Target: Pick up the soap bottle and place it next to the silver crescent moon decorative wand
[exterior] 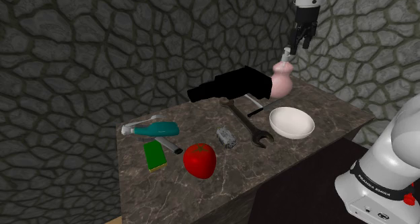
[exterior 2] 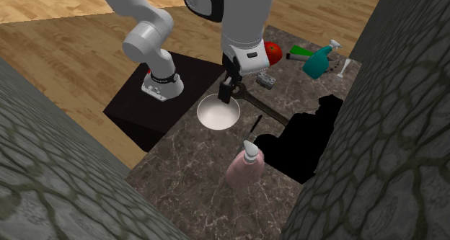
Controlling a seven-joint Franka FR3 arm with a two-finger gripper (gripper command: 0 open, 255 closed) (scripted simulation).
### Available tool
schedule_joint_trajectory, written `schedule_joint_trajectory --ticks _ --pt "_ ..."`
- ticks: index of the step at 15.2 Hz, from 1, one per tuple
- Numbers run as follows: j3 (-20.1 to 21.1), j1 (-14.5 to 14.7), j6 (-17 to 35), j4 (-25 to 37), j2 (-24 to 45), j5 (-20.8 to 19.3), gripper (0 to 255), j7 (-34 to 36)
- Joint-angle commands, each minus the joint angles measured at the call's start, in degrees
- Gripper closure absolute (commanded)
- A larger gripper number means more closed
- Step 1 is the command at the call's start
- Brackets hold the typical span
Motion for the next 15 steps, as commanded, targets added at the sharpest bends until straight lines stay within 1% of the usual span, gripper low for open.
schedule_joint_trajectory --ticks 1,6,12,13,15 --pt "-1.8 -0.3 1.9 2.5 3.8 0.3 0 -2.4" --pt "-5.6 -1.2 5.4 9.9 13.7 2.8 0 -8.2" --pt "-8.6 -3.6 7.4 21.3 26.8 8.4 0 -15.6" --pt "-8.7 -3.9 7.4 22.3 27.8 8.9 0 -16.1" --pt "-8.7 -4.0 8.9 21.1 28.1 9.0 0 -16.2"
